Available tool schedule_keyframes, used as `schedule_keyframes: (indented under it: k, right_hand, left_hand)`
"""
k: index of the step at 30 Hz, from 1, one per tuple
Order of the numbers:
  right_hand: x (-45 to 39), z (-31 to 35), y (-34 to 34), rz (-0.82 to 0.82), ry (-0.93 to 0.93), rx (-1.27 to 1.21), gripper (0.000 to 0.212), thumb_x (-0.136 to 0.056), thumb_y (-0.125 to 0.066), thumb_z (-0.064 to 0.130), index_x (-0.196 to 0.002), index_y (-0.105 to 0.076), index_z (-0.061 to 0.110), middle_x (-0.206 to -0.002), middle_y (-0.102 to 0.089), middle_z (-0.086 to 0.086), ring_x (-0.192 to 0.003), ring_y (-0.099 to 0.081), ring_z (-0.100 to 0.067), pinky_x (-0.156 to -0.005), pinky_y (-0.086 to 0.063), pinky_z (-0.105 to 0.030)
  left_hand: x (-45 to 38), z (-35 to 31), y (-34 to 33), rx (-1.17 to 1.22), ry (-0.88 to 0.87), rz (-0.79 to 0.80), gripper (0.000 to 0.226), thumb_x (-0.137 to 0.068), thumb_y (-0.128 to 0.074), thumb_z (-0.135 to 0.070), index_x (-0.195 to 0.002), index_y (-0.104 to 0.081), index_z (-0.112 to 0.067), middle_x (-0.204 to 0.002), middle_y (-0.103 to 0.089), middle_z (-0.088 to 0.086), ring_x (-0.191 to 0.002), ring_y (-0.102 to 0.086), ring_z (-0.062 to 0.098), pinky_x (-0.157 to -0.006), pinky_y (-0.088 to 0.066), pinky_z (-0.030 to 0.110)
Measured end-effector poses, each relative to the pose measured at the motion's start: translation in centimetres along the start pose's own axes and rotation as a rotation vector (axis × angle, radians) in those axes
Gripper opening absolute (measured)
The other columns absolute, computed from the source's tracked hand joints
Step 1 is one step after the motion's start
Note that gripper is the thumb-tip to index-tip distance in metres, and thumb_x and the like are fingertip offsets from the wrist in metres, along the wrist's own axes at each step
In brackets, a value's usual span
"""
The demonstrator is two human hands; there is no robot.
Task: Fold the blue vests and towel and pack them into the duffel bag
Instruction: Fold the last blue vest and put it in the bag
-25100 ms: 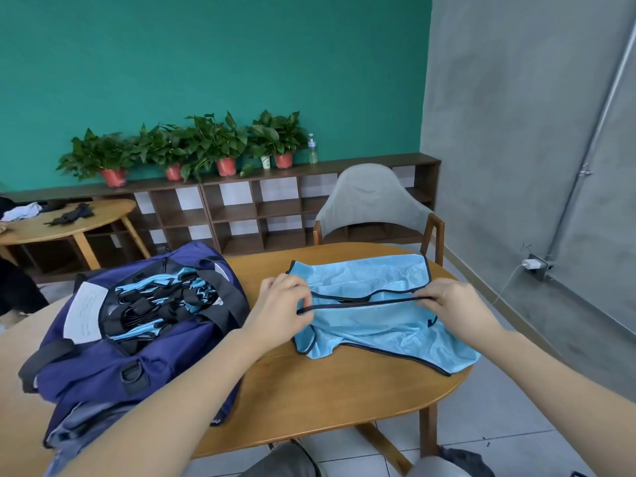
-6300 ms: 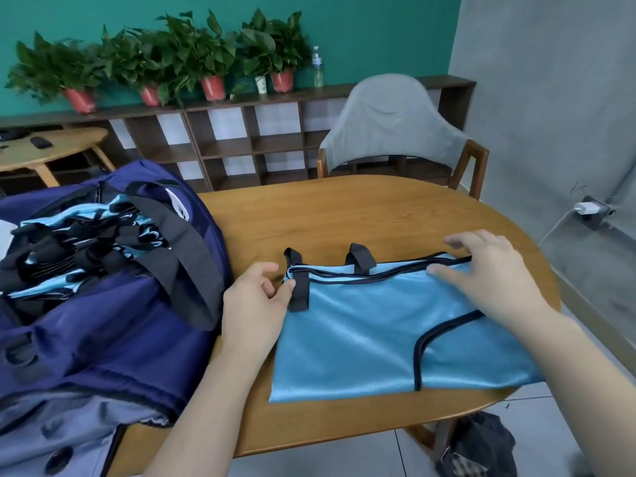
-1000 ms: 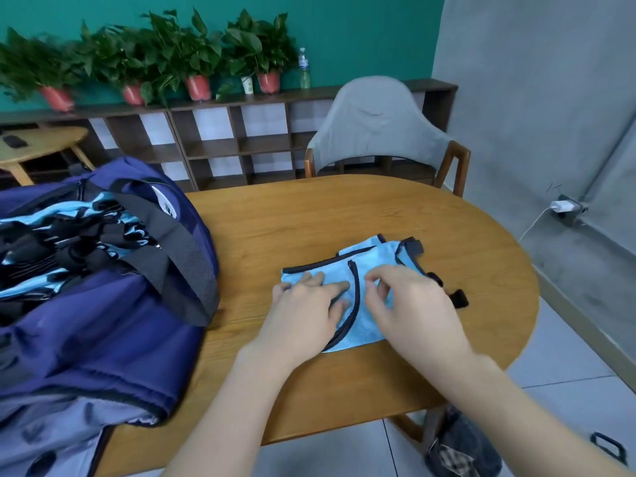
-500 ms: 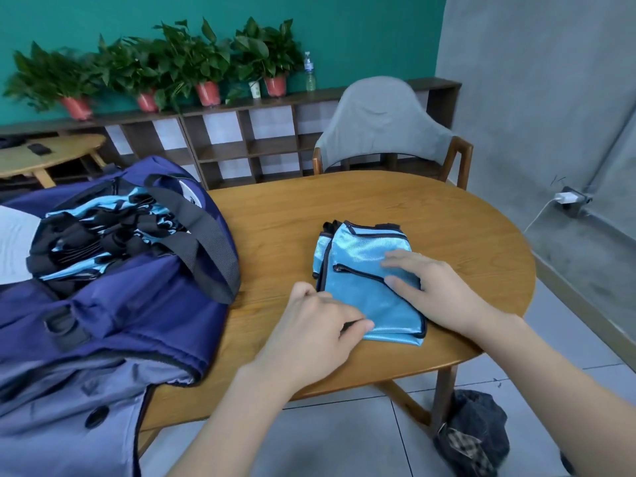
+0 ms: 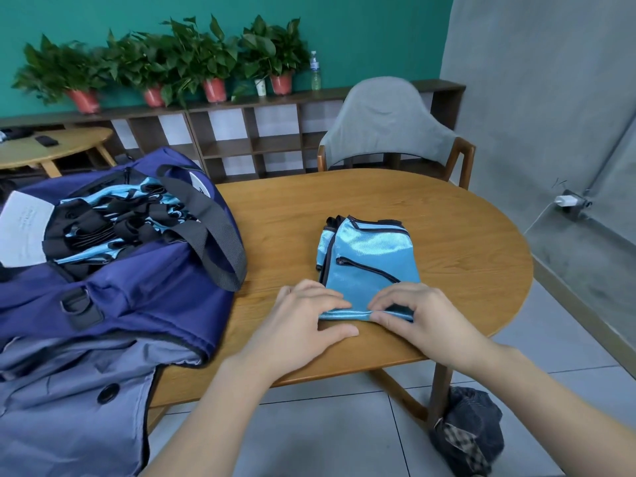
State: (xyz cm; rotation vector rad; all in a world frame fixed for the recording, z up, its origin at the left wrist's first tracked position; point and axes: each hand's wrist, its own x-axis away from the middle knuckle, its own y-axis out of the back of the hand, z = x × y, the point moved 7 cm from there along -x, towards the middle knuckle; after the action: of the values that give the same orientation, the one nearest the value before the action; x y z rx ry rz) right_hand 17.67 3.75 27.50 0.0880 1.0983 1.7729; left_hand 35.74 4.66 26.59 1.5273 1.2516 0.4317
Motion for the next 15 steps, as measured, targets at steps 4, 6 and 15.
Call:
schedule_keyframes:
  k: [4,6,15]
  right_hand:
    - [0.0,-0.4,1.1,-0.047,-0.102,-0.109,0.004,-0.088,-0.075,0.030,-0.091,-0.074,0.026,-0.100,-0.071,0.018,-0.103,-0.065,-0.006,-0.093,-0.047,-0.022]
    - [0.2,-0.4,1.4,-0.036,-0.101,-0.027,0.021,-0.084,-0.075,0.047,-0.096,-0.069,0.030,-0.107,-0.067,0.022,-0.111,-0.059,-0.004,-0.098,-0.041,-0.017]
    - [0.6,-2.1,4.9,-0.136,-0.263,-0.139,0.005,-0.091,-0.073,0.023,-0.094,-0.070,0.025,-0.086,-0.073,0.007,-0.081,-0.068,-0.009,-0.074,-0.052,-0.024]
  left_hand:
    - [-0.3,-0.1,1.0,0.053,0.020,-0.193,0.012,-0.093,-0.069,-0.036,-0.104,-0.074,-0.034,-0.099,-0.064,-0.030,-0.106,-0.050,-0.014,-0.099,-0.037,0.028]
    - [-0.4,-0.3,1.7,0.108,0.058,-0.288,0.010,-0.092,-0.072,-0.029,-0.102,-0.075,-0.031,-0.094,-0.057,-0.038,-0.103,-0.046,-0.023,-0.098,-0.031,0.012]
    - [-1.2,-0.9,3.4,0.397,0.158,-0.418,0.006,-0.095,-0.067,-0.036,-0.093,-0.062,-0.035,-0.081,-0.065,-0.017,-0.067,-0.056,0.005,-0.064,-0.040,0.016]
